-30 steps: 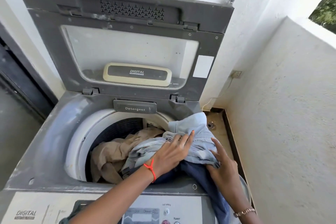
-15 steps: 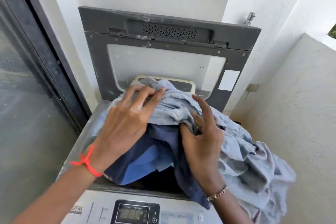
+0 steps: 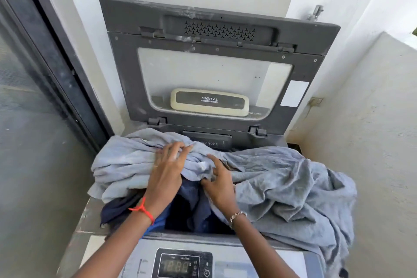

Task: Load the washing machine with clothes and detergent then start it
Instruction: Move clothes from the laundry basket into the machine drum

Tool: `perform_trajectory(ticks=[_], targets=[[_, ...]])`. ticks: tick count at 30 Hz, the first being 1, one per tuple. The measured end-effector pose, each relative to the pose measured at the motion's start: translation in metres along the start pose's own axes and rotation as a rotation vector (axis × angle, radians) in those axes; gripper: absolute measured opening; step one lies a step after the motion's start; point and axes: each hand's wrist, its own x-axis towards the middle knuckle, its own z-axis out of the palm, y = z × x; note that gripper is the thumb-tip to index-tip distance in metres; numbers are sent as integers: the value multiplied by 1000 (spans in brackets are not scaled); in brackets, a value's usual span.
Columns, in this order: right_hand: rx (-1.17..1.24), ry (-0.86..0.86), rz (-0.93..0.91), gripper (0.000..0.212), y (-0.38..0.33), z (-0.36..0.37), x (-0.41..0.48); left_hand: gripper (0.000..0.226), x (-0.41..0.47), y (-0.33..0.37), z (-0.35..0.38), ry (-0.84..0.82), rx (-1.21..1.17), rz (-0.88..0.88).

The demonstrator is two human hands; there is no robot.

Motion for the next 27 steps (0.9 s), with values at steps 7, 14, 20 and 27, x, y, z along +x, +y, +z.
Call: perform_trajectory(ticks=[7, 14, 20, 27], targets=[[-444, 57, -3, 111, 26, -159, -3, 86, -3, 13, 41, -457, 3, 4], [-305, -99, 303, 154, 101, -239, -4, 103, 0, 31, 49, -622, -101, 5], [-127, 43, 238, 119, 99, -231, 1, 130, 16, 92, 66, -622, -136, 204], [-489, 280, -33, 78, 32, -201, -18, 133, 26, 114, 43, -548, -186, 277]])
